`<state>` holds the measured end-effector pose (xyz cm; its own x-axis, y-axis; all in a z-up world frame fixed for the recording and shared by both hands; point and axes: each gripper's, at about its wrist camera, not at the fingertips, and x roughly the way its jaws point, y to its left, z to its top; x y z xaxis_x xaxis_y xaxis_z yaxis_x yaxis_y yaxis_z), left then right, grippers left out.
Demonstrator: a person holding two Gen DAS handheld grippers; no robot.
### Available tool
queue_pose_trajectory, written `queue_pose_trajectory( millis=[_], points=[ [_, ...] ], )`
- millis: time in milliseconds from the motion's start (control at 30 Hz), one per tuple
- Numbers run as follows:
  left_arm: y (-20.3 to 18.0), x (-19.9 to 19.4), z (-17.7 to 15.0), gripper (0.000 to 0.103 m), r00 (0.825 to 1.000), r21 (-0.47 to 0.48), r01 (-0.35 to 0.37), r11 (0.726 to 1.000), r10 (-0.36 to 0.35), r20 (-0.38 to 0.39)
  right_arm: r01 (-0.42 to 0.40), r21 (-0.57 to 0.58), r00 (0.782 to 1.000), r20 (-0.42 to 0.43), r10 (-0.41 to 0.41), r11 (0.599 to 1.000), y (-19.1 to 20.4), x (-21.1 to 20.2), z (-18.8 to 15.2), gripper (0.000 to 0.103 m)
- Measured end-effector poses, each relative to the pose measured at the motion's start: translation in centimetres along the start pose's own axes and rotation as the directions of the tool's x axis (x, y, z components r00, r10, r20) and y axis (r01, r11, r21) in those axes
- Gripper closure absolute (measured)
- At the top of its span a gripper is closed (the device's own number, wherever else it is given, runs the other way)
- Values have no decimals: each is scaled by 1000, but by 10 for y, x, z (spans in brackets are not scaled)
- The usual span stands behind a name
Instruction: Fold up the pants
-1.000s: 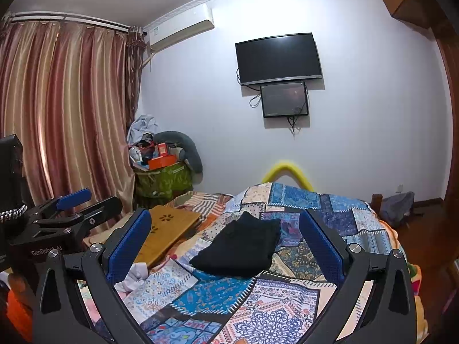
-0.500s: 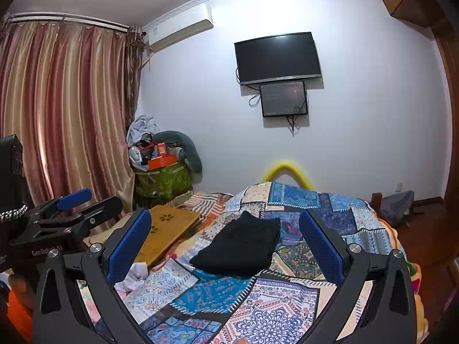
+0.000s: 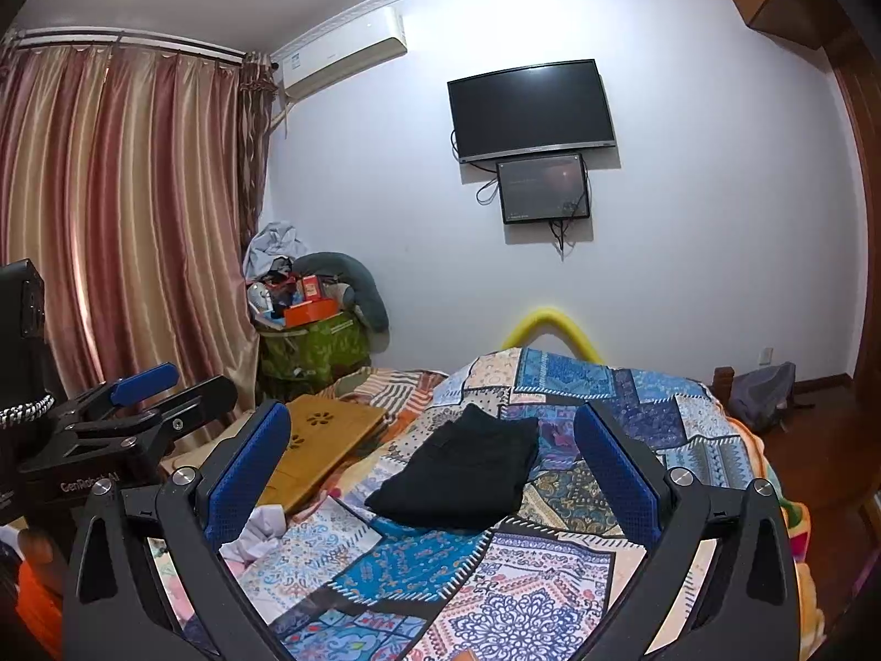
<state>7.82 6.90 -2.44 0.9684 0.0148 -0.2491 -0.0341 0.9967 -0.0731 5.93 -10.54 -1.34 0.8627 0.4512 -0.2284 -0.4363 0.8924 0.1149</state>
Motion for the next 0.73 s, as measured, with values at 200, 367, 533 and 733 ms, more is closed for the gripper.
queue_pose_trajectory(
  millis=[200, 367, 533, 733],
  points=[
    [-5, 2, -1, 0, 1000, 29, 3, 1000, -2, -6, 0, 2, 1000, 2, 0, 1000, 0, 0, -1, 1],
    [-5, 0, -3, 0, 1000, 26, 8, 1000, -8, -8, -2, 3, 1000, -1, 2, 1000, 0, 0, -2, 1],
    [-4, 0, -3, 0, 1000, 23, 12, 1000, -11, -14, -1, 5, 1000, -6, 1, 1000, 0, 1, -3, 1],
    [-5, 1, -4, 0, 1000, 22, 17, 1000, -16, -21, -5, 8, 1000, -10, 6, 1000, 1, 2, -3, 1]
  ],
)
